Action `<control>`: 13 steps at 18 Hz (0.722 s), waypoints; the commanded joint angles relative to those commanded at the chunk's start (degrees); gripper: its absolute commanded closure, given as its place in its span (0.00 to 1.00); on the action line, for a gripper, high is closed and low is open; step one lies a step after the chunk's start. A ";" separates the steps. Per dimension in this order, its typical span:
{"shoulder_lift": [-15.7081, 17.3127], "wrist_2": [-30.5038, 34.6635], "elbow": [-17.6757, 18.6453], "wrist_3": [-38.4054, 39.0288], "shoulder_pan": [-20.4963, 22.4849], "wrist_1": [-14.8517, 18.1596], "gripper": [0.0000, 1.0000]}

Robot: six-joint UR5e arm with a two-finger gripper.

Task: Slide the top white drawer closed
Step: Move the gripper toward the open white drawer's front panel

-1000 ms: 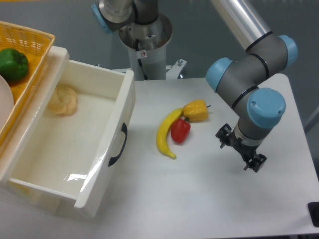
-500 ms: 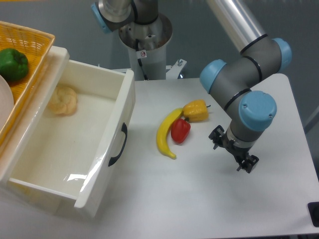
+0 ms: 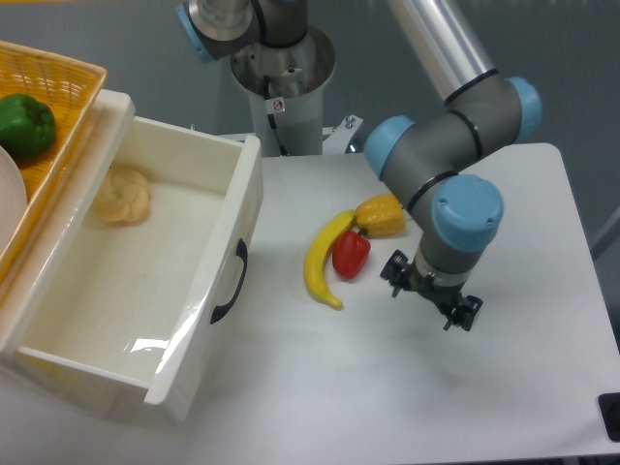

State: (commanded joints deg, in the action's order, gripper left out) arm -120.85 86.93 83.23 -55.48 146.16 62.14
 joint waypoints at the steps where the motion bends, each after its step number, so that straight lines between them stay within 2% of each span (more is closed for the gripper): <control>1: 0.08 -1.14 0.17 1.68 0.00 0.09 0.35; 3: 0.43 -4.64 0.96 3.44 0.00 0.09 0.59; 5: 0.79 -7.11 1.05 7.55 0.00 0.09 0.73; 7: 0.79 -8.53 0.97 15.02 -0.70 0.09 0.84; 10: 0.88 -12.99 0.88 18.65 -1.05 0.70 0.91; 13: 2.37 -17.83 0.44 20.41 -0.97 4.82 0.94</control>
State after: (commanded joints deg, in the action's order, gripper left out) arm -118.48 69.10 83.67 -35.07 145.20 66.96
